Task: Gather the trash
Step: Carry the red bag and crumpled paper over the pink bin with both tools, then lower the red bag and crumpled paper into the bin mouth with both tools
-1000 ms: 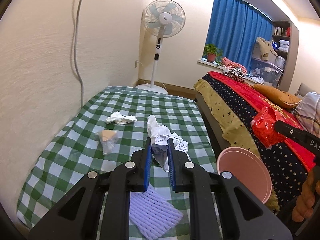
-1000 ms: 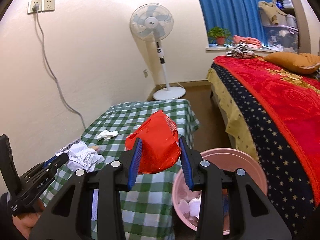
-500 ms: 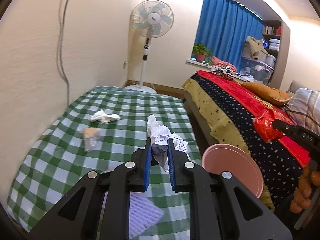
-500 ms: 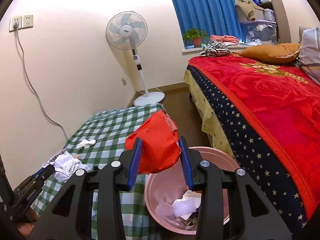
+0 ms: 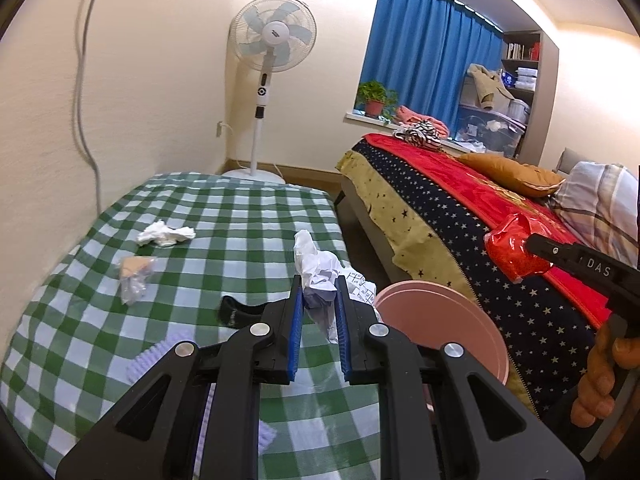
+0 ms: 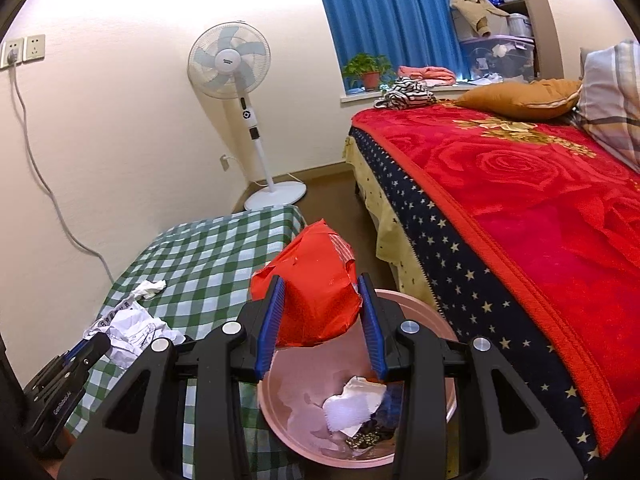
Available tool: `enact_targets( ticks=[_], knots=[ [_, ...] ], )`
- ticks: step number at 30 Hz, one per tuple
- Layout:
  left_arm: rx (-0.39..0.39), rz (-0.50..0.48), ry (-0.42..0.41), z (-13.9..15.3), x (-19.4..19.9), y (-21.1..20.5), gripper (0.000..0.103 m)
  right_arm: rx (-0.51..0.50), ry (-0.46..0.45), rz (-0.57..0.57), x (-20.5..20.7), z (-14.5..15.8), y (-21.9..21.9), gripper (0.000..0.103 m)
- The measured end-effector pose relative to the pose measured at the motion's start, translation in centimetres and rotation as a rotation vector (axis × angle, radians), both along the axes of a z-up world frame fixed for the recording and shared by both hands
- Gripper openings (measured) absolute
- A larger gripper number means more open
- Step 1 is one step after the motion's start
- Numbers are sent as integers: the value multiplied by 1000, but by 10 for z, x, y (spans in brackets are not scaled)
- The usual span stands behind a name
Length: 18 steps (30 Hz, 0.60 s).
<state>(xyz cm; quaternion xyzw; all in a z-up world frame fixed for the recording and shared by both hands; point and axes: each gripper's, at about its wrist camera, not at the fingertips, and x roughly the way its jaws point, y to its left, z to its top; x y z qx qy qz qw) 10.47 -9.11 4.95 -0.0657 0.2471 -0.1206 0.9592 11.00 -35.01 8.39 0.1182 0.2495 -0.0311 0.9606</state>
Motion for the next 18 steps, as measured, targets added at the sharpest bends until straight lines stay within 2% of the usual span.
enact_targets(
  ticks=[18],
  knots=[
    [-30, -75, 10, -10, 16, -36, 15, -89, 48, -98, 4, -7, -2, 38]
  ],
)
